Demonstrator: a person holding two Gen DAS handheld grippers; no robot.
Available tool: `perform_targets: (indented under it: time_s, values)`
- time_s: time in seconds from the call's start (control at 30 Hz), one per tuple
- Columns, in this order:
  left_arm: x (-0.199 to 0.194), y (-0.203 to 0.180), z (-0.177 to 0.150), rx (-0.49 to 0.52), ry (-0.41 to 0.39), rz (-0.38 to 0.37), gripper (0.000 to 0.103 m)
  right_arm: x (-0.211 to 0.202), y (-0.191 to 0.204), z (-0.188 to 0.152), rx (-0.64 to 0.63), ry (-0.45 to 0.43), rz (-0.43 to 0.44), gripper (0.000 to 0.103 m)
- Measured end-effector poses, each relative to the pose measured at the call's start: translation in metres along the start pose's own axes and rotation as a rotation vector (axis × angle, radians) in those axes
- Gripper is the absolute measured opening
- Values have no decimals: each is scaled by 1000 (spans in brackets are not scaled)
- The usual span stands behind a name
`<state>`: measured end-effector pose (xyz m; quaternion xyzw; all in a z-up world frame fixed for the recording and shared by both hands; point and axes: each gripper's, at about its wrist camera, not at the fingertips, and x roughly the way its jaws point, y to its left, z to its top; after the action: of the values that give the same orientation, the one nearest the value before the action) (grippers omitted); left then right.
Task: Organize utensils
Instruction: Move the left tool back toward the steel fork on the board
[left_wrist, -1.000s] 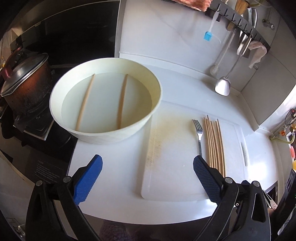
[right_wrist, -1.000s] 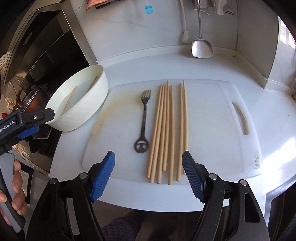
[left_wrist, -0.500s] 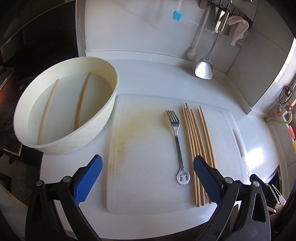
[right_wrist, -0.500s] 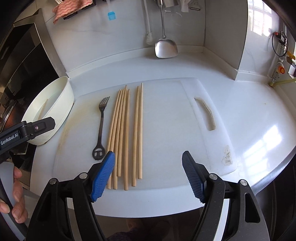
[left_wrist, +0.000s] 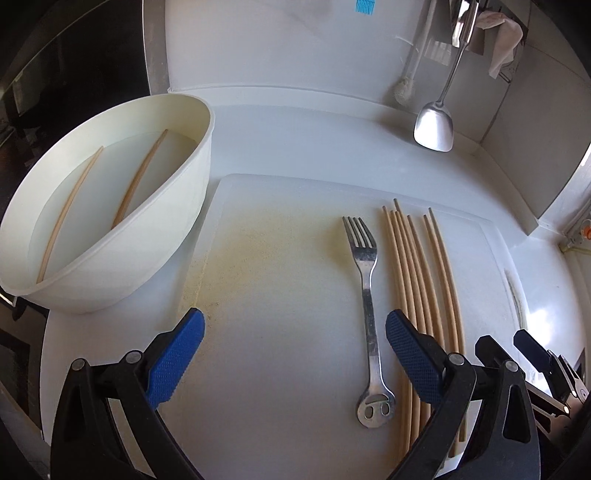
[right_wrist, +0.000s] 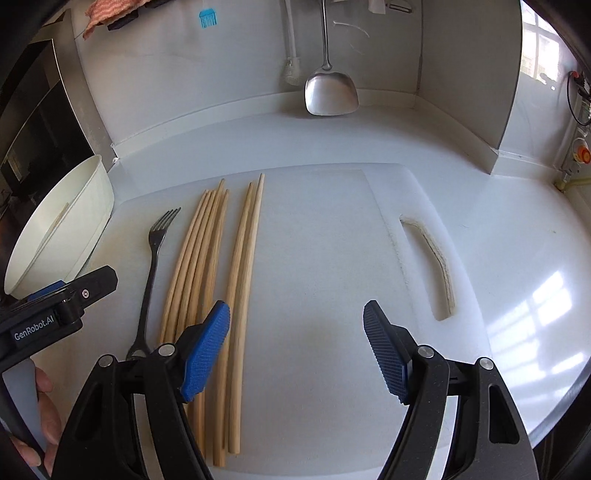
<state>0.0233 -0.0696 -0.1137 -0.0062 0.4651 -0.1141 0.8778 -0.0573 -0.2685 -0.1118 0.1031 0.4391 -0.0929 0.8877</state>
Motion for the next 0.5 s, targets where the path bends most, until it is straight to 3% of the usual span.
perform_targets:
  time_s: [0.5]
  values:
    - [24, -20, -1, 26, -28, 64, 97, 15, 6, 8, -75, -69, -4, 71]
